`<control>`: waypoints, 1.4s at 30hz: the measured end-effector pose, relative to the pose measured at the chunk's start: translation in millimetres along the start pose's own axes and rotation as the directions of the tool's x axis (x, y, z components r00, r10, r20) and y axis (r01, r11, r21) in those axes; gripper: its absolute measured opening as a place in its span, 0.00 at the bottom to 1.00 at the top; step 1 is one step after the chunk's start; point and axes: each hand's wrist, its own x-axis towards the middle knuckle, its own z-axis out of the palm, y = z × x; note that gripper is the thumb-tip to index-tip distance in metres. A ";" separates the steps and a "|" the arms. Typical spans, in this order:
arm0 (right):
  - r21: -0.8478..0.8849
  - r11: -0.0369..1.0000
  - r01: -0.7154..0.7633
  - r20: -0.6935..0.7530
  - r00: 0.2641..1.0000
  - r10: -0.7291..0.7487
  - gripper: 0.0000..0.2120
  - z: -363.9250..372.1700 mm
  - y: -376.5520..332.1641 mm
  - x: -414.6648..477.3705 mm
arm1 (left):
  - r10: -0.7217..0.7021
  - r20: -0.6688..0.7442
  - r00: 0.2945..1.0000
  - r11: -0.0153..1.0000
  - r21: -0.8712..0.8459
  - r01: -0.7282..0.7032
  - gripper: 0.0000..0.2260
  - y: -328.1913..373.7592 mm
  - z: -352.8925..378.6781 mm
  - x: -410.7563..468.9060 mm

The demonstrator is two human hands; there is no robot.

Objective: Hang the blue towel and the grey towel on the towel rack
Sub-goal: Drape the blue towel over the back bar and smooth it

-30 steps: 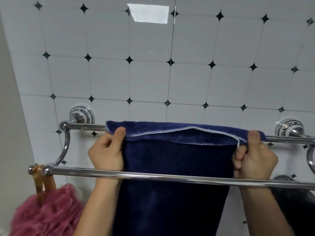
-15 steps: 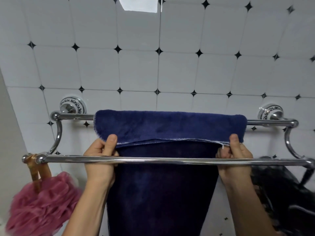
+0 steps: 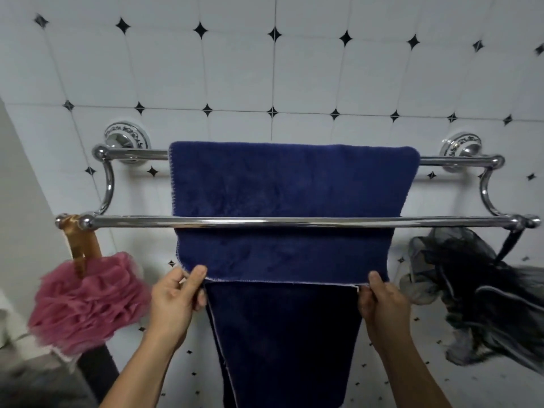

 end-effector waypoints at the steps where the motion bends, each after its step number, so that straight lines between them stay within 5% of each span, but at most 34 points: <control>1: -0.013 1.000 -0.013 -0.015 1.000 0.013 0.29 -3.9 7.6 -5.8 | -0.021 0.019 1.000 1.000 0.015 0.021 0.15 -4.8 -4.7 -5.5; 14: -0.190 0.931 -0.311 -0.087 0.950 0.299 0.22 -66.5 73.4 -64.6 | -0.375 0.055 0.925 0.927 0.016 0.374 0.12 -80.2 -16.2 -89.5; 19: -0.362 0.910 -0.204 0.046 0.971 0.236 0.11 -72.9 45.7 -60.8 | -0.353 0.203 0.913 0.932 -0.014 0.363 0.15 -66.8 -21.5 -86.0; 23: -0.303 0.951 -0.067 0.147 0.982 0.116 0.17 -55.3 -0.2 -36.2 | -0.239 0.329 0.914 0.953 -0.100 0.285 0.35 -32.2 -24.6 -60.2; 29: -0.252 0.968 -0.013 0.170 0.984 0.058 0.08 -38.7 -37.2 -17.1 | -0.174 0.246 0.954 0.984 -0.004 0.180 0.11 3.1 -9.9 -42.0; 42: -0.434 0.884 -0.175 0.171 0.947 0.271 0.10 -74.7 33.2 -53.6 | -0.423 0.174 0.889 0.896 0.230 0.381 0.15 -56.0 -40.2 -72.5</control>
